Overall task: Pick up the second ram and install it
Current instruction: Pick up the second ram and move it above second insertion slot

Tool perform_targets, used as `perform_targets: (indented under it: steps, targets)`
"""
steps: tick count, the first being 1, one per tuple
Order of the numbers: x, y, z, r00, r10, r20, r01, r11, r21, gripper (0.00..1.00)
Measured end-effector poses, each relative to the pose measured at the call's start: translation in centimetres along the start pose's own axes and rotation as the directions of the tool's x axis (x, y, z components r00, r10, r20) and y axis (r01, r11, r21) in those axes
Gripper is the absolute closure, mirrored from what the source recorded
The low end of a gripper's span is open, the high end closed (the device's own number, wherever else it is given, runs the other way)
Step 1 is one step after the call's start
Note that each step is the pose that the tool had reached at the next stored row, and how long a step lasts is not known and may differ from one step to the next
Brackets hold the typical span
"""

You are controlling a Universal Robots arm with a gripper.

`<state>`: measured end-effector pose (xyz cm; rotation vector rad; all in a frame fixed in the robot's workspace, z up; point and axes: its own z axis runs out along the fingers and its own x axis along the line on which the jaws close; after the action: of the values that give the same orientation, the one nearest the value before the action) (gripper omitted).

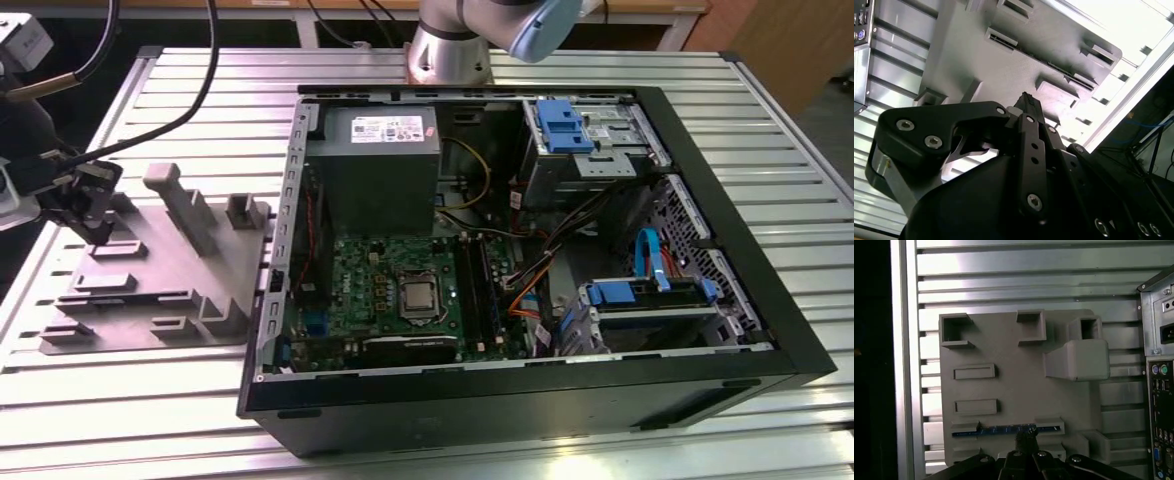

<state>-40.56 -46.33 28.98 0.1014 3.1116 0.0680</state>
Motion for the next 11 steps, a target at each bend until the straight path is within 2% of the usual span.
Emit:
perform_targets:
  steps: [3,6,9,11]
  targets:
    - [0.00,-0.01,0.07,0.9986,-0.053,-0.0023,0.053,0.9986,-0.0014,0.90]
    - [0.00,-0.01,0.15,0.9942,-0.107,-0.0046,0.107,0.9942,-0.0030,0.90]
    - [0.00,-0.01,0.23,0.9870,-0.161,-0.0068,0.161,0.9870,-0.0048,0.90]
    - [0.00,-0.01,0.30,0.9803,-0.197,-0.0082,0.197,0.9803,-0.0060,0.90]
